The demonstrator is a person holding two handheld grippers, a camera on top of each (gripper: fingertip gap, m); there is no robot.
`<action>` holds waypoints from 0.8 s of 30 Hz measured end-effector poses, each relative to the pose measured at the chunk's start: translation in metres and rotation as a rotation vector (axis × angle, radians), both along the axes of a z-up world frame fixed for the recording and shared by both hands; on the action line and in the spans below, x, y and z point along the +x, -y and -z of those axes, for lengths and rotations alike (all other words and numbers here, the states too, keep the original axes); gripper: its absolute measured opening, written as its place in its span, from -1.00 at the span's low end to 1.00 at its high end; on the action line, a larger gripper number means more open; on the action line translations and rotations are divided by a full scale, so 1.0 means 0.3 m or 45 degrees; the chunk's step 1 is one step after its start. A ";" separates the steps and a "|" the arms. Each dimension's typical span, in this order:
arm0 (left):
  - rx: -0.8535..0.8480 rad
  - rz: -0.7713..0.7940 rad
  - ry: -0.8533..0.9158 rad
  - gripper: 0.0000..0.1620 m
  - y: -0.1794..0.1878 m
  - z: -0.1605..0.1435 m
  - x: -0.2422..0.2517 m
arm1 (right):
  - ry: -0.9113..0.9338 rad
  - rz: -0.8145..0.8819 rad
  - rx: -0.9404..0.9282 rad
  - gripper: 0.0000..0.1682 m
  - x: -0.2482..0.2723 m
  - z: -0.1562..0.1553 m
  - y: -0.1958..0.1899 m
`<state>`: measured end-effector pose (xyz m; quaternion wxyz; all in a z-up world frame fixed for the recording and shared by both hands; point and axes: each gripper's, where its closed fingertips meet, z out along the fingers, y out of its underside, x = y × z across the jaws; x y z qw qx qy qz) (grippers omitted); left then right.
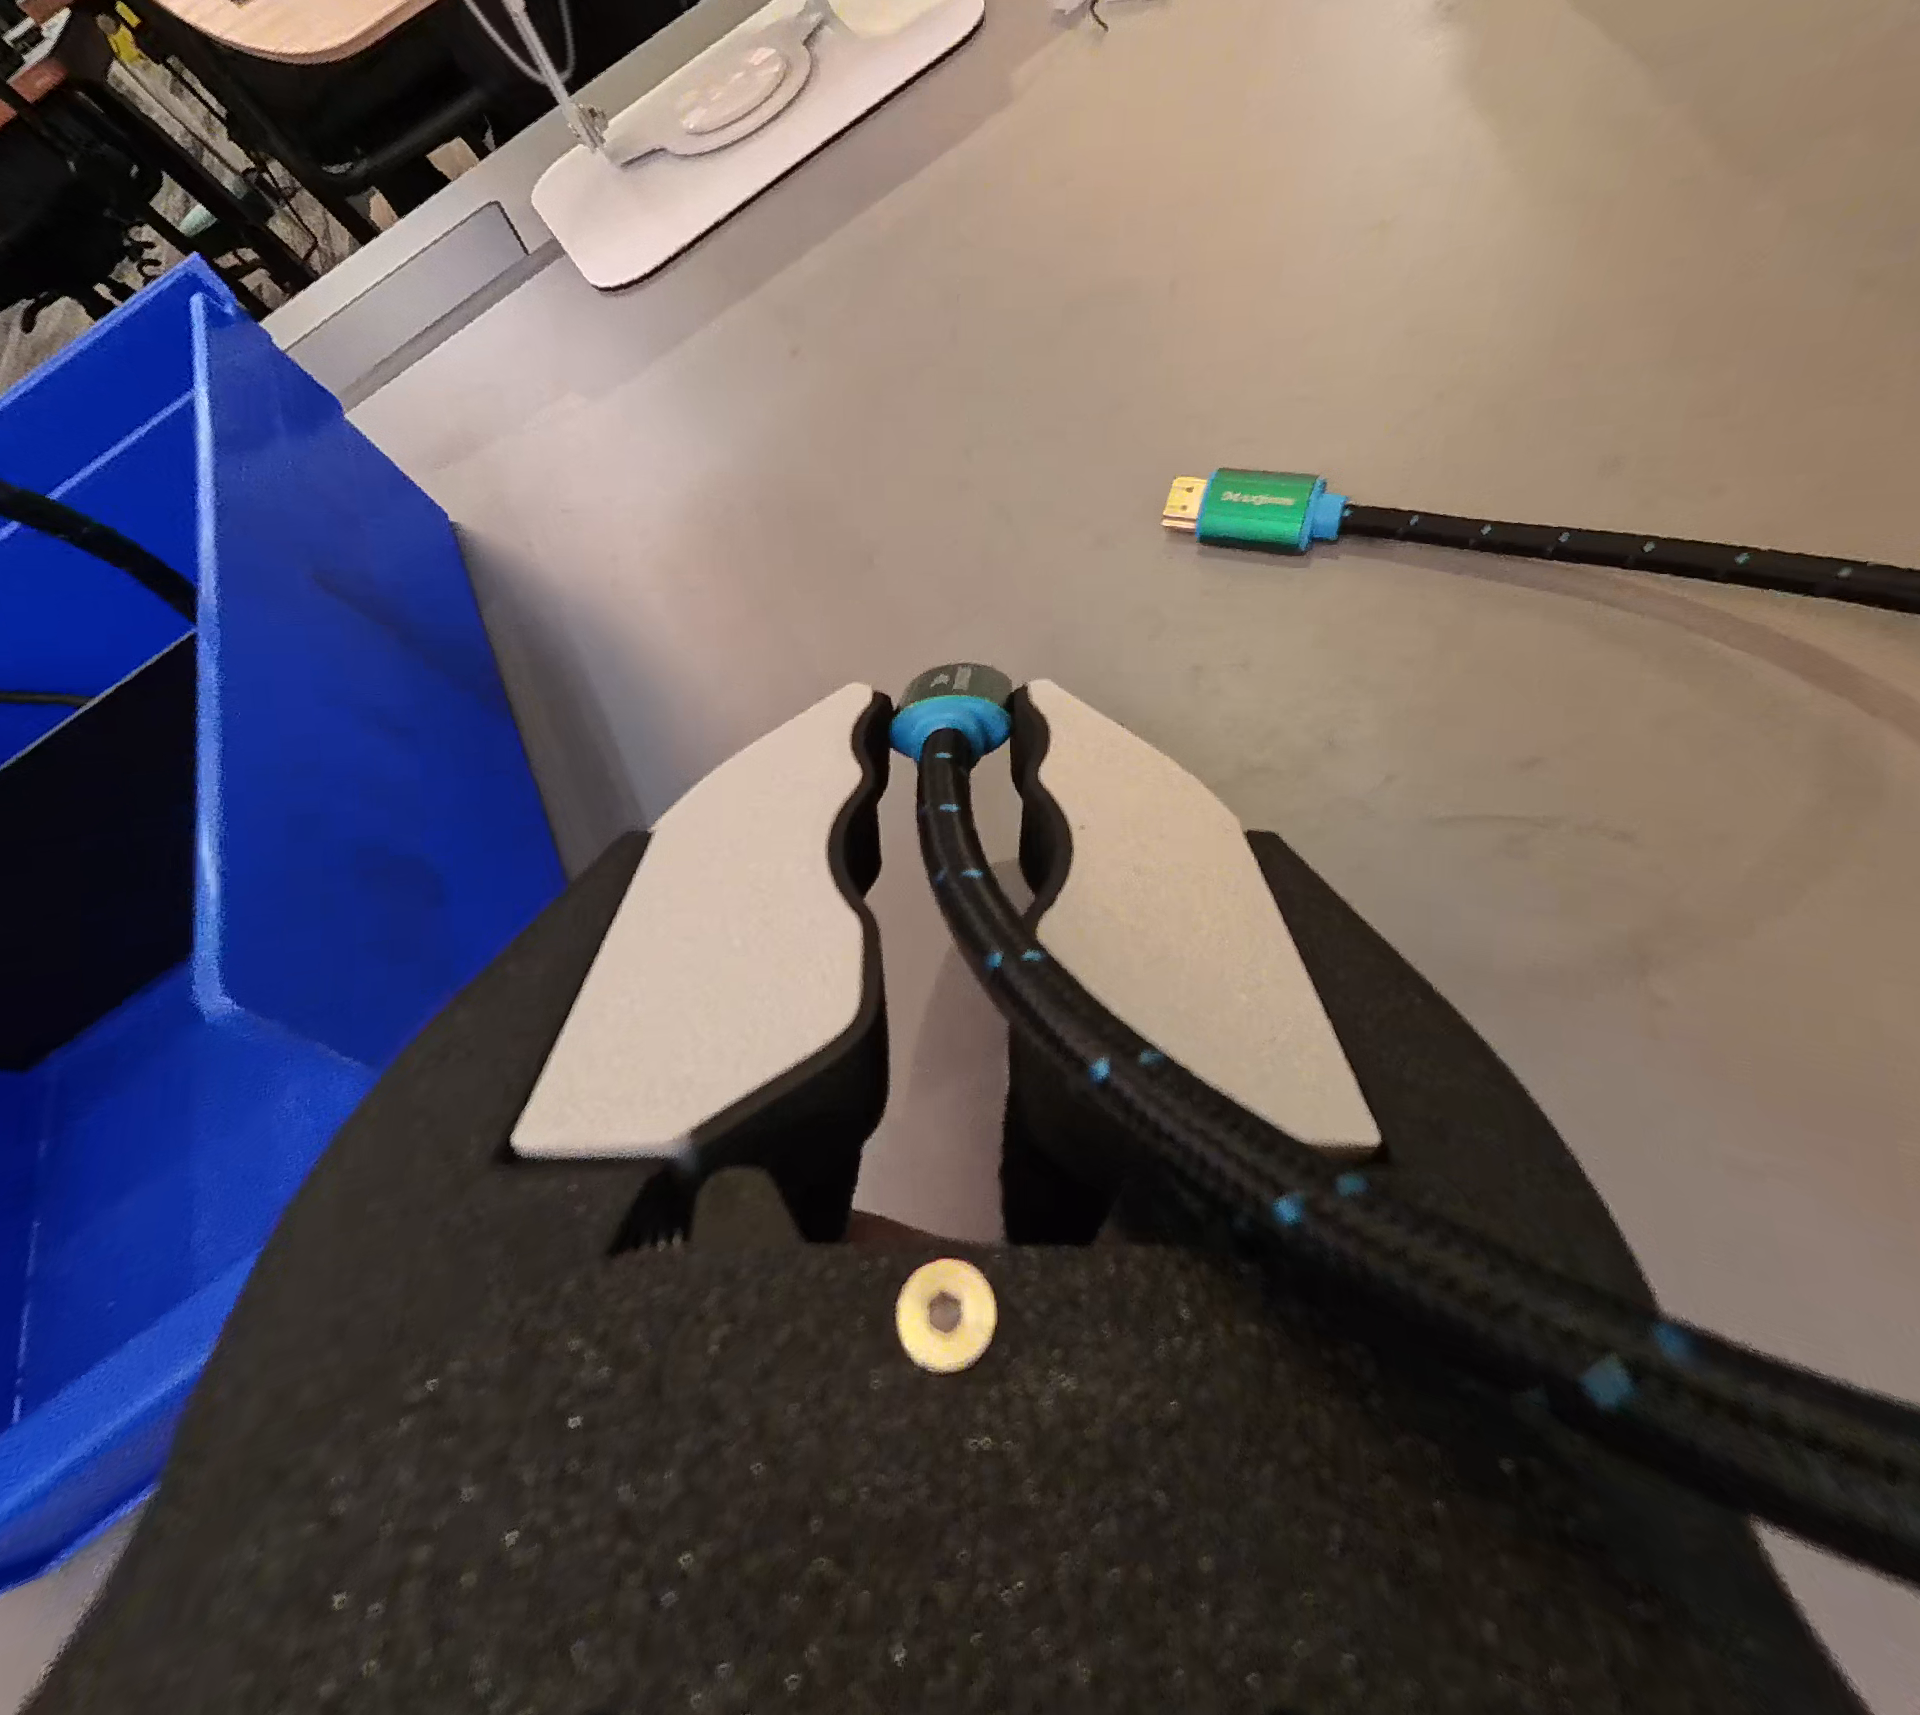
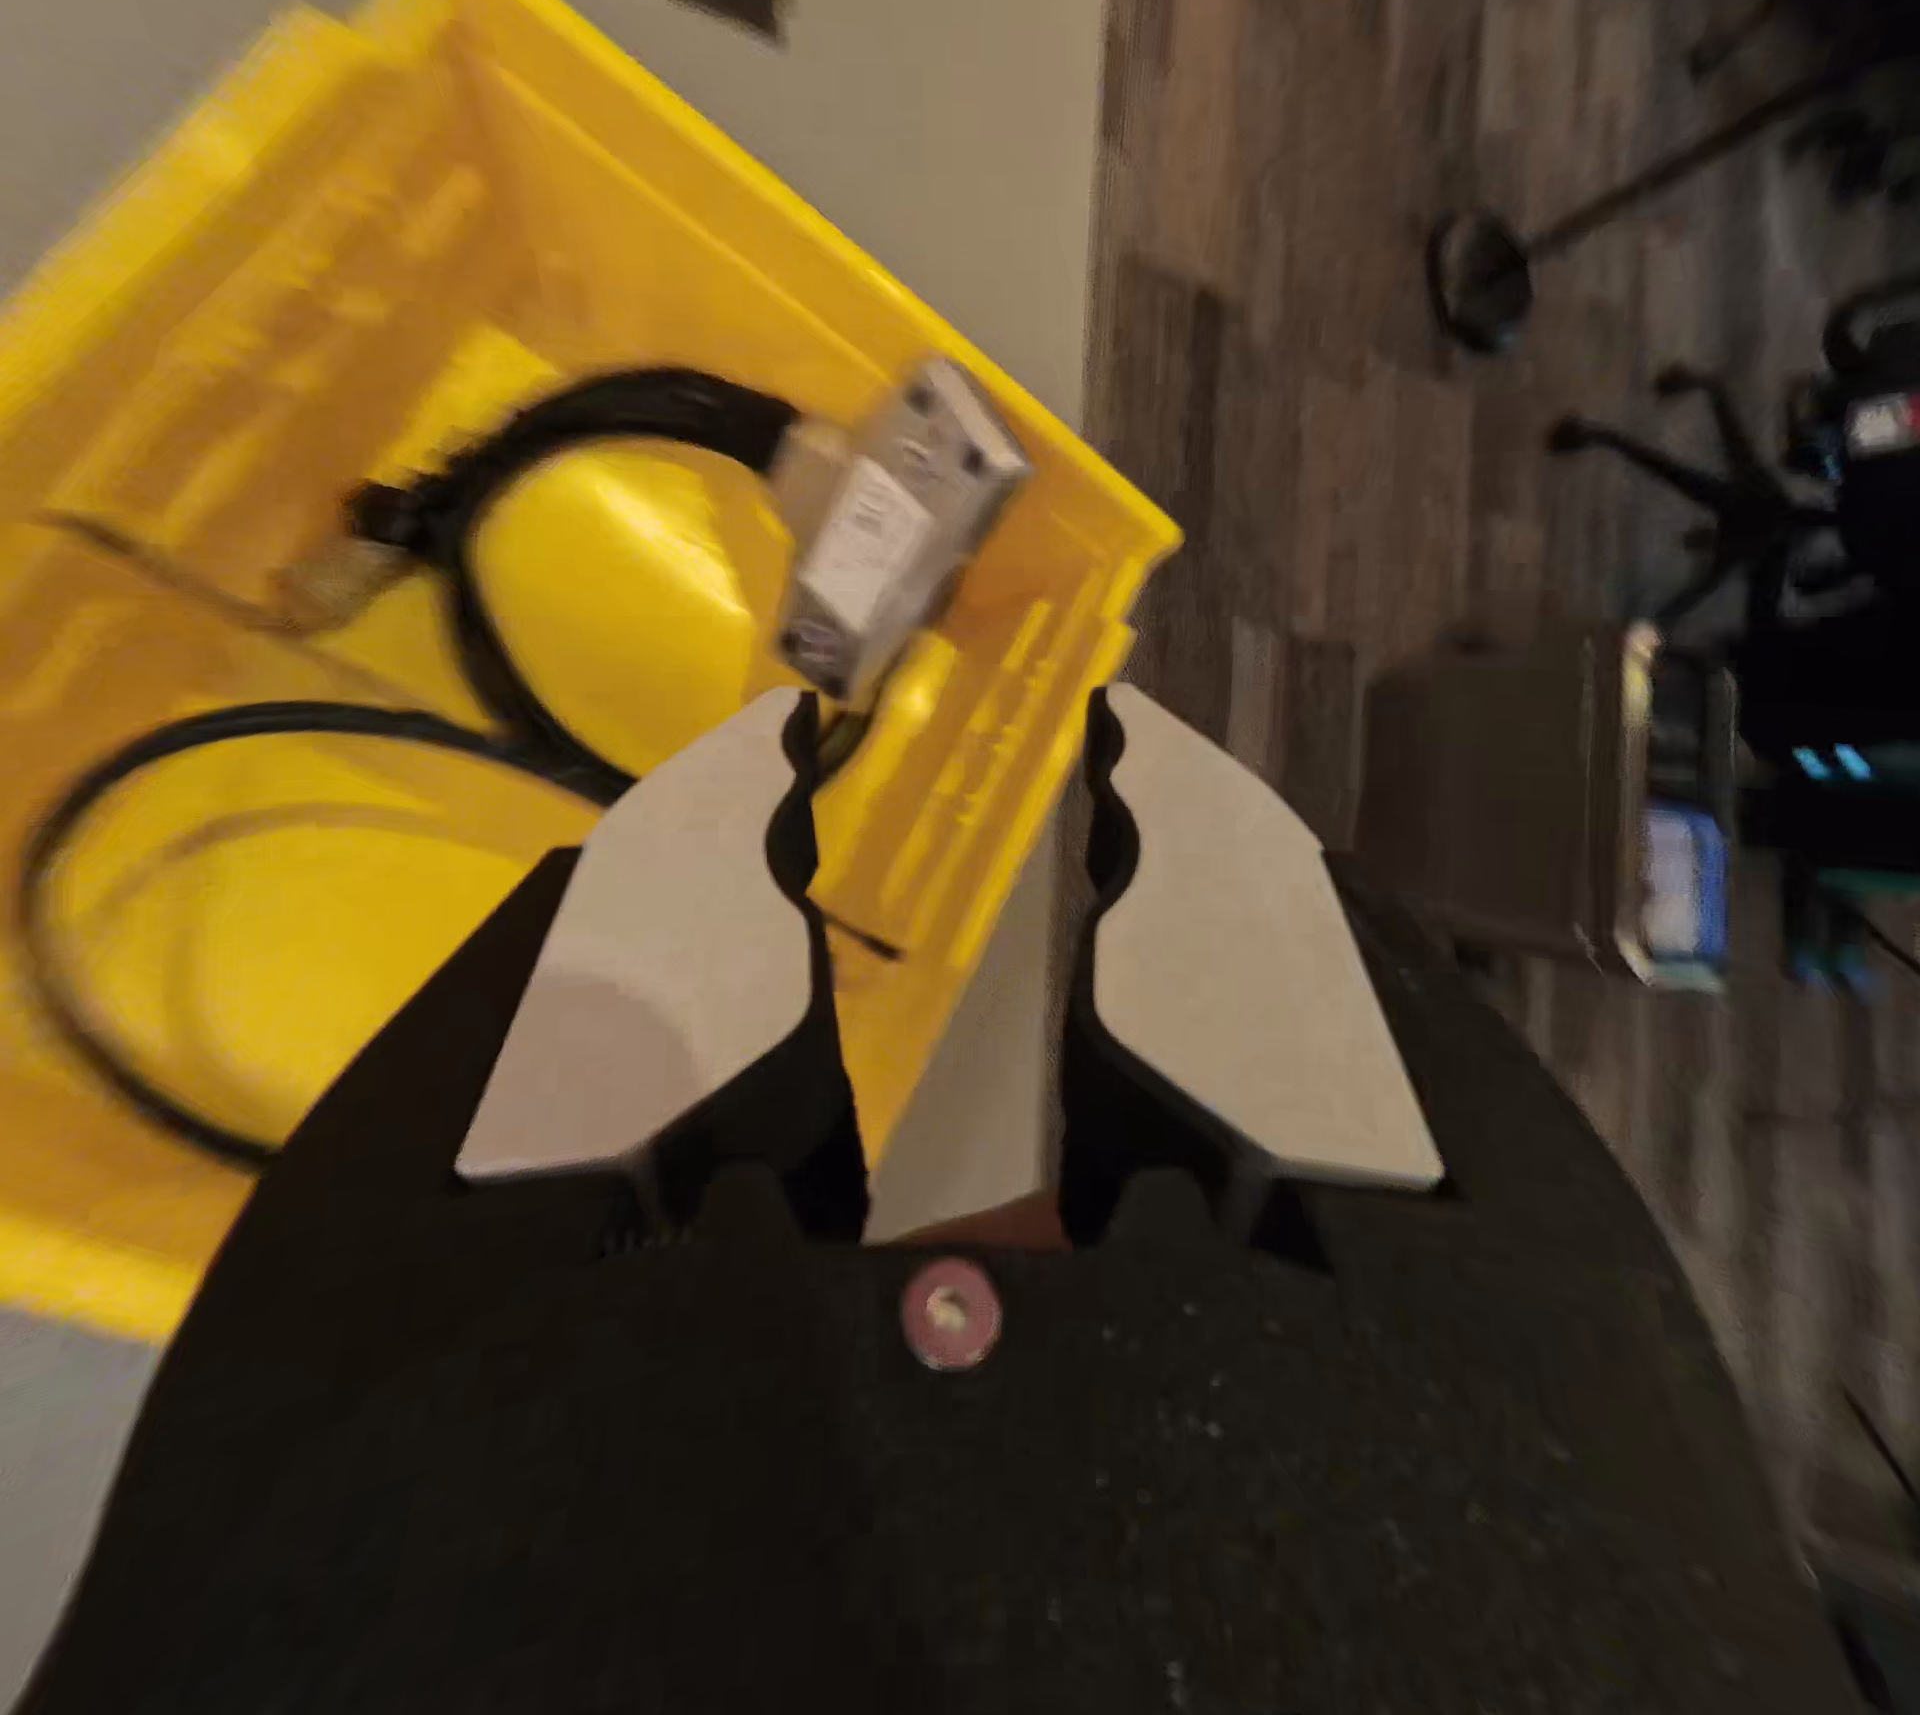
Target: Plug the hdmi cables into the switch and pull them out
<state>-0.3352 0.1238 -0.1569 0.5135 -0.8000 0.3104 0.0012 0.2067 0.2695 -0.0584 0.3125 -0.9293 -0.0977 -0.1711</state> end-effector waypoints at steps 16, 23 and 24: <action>-0.005 -0.014 -0.019 -0.73 -0.008 0.001 0.018 | -0.397 -1.904 0.166 -0.93 -1.554 0.285 0.929; 0.014 0.041 0.171 -0.50 0.052 -0.068 0.045 | -0.468 -1.770 0.400 -0.93 -1.399 0.038 0.803; 0.018 0.058 0.193 -0.49 0.065 -0.074 0.051 | -0.489 -1.736 0.446 -0.93 -1.347 -0.030 0.779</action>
